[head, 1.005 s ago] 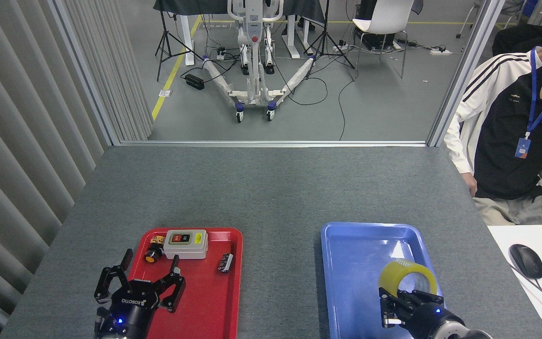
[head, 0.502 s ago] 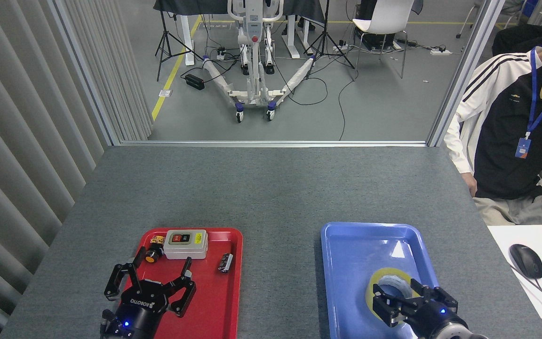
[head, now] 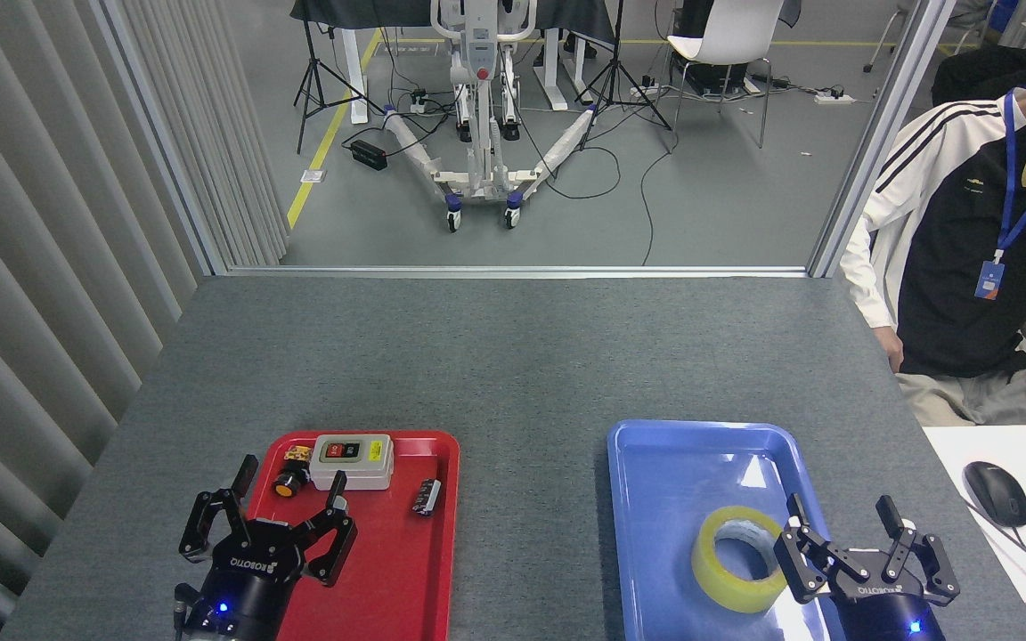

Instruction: Place and move tape with both arms

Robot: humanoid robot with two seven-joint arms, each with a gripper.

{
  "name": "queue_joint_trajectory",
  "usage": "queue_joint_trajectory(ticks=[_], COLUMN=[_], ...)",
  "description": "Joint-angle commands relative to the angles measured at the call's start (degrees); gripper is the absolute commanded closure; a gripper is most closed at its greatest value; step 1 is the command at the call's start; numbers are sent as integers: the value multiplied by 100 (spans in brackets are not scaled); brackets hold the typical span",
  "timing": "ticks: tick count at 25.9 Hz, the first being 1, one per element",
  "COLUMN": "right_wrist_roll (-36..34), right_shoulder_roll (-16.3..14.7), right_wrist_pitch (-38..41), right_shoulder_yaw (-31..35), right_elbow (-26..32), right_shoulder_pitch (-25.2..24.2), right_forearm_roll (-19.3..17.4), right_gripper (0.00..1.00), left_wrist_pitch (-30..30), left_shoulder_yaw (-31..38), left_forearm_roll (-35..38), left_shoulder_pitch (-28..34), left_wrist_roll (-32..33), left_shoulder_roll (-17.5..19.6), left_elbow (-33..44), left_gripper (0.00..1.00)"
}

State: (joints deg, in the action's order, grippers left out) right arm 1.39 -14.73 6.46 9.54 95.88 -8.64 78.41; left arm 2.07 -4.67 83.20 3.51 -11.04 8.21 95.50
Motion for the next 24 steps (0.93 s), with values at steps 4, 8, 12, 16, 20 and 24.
queue_joint_trajectory(ticks=[4, 8, 12, 16, 20, 24], right_wrist_roll=[-68, -42, -68, -77, -95, -95], right_shoulder_roll=[31, 22, 14, 14, 5, 31], right_wrist_pitch=[-22, -39, -22, -13, -4, -4], right_shoulder_yaw=[-5, 4, -14, -22, -22, -22], right_elbow=[36, 27, 54, 89, 106, 106], right_shoulder_pitch=[-112, -112, -121, -130, -130, -156], right_forearm_roll=[43, 8, 8, 8, 8, 8], right_gripper=[0, 0, 0, 0, 0, 0], left_wrist_pitch=[13, 13, 4, -5, -66, -541], left_shoulder_yaw=[90, 248, 239, 221, 160, 133], left_forearm_roll=[-137, -489, -524, -524, -533, -524], left_shoulder_pitch=[1, 10, 10, 10, -8, -34], left_wrist_roll=[49, 392, 1016, 1077, 990, 963], left_shoulder_roll=[-38, -38, 14, 85, 6, -425], left_elbow=[-172, -295, -260, -251, -251, -454], left_gripper=[1, 1, 1, 1, 0, 0])
